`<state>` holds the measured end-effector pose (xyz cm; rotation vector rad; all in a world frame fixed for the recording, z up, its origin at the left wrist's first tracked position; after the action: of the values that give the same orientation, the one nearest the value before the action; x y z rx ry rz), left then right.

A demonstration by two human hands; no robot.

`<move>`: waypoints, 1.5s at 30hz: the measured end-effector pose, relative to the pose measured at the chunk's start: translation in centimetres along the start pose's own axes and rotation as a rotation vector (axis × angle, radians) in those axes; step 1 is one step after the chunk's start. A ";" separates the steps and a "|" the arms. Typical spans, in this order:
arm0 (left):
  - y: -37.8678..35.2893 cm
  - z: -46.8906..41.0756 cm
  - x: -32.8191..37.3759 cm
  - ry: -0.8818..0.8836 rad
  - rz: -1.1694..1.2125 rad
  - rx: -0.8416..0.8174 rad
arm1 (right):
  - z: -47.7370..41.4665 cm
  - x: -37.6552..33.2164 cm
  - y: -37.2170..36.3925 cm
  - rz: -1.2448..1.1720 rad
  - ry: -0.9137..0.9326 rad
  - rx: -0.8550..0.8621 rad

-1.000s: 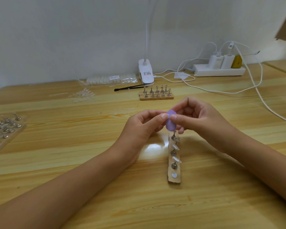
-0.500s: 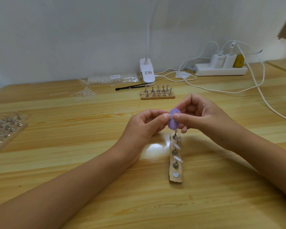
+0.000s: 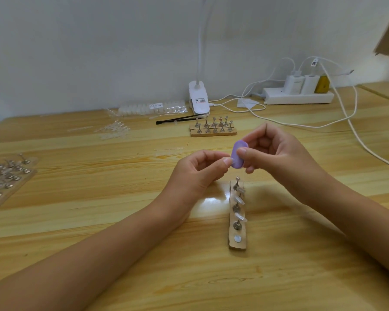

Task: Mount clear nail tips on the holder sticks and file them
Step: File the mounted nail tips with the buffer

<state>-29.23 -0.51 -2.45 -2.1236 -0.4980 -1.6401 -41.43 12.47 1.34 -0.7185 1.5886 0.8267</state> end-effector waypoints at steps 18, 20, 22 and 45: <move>0.1 -0.2 0.2 0.059 0.110 0.073 | 0.3 -0.1 -0.4 0.062 -0.076 -0.093; 0.0 -0.1 0.4 0.059 0.130 0.075 | 0.3 0.0 -0.4 0.059 -0.076 -0.075; -0.1 -0.1 0.5 0.051 0.157 0.076 | 0.2 0.0 -0.4 0.052 -0.083 -0.080; 0.2 -0.1 0.9 0.063 0.293 0.095 | -0.2 0.3 0.5 -0.159 -0.045 -0.109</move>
<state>-28.99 -0.67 -1.54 -1.9617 -0.2265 -1.4821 -41.95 12.61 1.15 -0.8867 1.4345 0.8109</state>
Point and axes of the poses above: each hand's wrist, its own z-axis away from the middle knuckle, its own y-axis out of the back of the hand, x = y × z, the point moved 1 cm from there along -z, towards the middle knuckle, and after that the axes turned 9 degrees about -y, right-handed, at the moved point
